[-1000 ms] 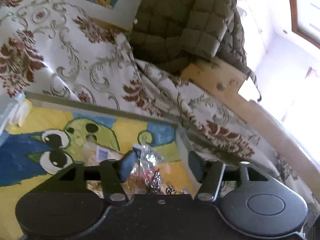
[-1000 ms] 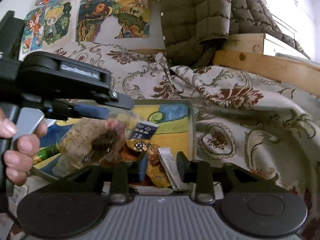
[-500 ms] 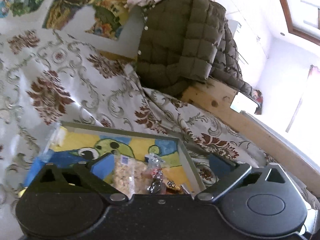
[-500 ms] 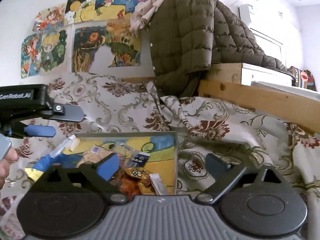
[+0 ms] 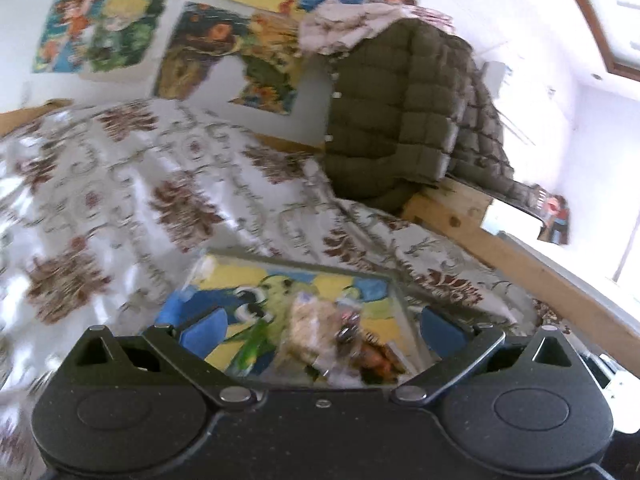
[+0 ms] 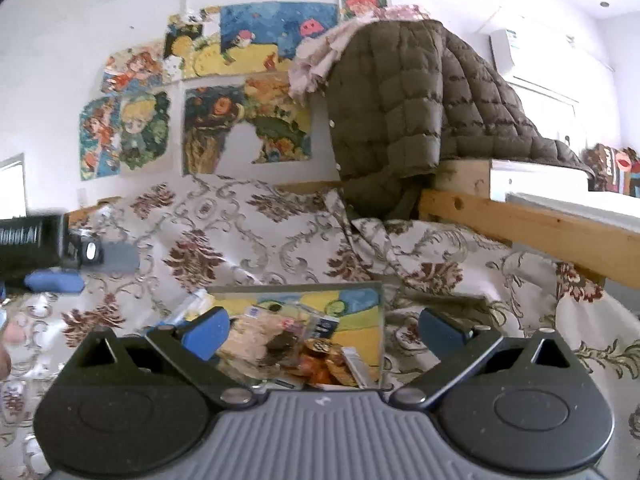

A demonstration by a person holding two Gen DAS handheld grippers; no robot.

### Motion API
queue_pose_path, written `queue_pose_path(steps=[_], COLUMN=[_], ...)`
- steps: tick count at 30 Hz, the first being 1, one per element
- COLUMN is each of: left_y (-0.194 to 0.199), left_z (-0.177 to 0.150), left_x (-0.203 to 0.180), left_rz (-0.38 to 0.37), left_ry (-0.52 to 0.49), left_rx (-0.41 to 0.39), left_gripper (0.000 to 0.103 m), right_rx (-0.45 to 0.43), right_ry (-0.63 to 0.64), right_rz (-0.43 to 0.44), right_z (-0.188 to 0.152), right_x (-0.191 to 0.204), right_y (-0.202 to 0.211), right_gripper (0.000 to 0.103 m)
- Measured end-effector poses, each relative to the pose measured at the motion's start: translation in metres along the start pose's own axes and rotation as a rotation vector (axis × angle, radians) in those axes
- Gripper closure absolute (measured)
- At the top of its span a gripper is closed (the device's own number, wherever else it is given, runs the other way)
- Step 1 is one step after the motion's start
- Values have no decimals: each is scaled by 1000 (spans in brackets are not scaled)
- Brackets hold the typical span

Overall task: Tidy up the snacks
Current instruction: 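Withdraw both grippers from the tray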

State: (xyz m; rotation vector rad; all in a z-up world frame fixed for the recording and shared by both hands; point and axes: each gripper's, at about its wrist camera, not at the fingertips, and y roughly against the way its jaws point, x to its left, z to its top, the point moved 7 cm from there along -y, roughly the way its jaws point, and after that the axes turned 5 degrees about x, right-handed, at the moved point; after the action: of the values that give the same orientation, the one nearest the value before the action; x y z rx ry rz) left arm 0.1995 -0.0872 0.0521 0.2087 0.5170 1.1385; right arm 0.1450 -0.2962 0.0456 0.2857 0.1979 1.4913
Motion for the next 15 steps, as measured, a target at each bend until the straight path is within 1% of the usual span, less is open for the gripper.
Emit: queue_pose_path(steps=[2, 6, 8, 12, 15], left_y=[13, 36, 45, 58, 68], left_z=[-10, -31, -40, -60, -77], left_x=[8, 23, 32, 52, 66], left_rz=[30, 108, 143, 207, 256], left_ry=[29, 33, 51, 93, 93], left_rx=[-1, -13, -12, 20, 47], left_gripper=[1, 1, 1, 1, 1], right_rx=[-10, -25, -23, 4, 47], right_ry=[17, 51, 65, 76, 69], right_rz=[9, 31, 40, 46, 56], right_z=[2, 0, -3, -16, -27], right_x=[8, 25, 33, 44, 48], right_y=[8, 22, 28, 37, 43], right_gripper=[0, 0, 0, 0, 0])
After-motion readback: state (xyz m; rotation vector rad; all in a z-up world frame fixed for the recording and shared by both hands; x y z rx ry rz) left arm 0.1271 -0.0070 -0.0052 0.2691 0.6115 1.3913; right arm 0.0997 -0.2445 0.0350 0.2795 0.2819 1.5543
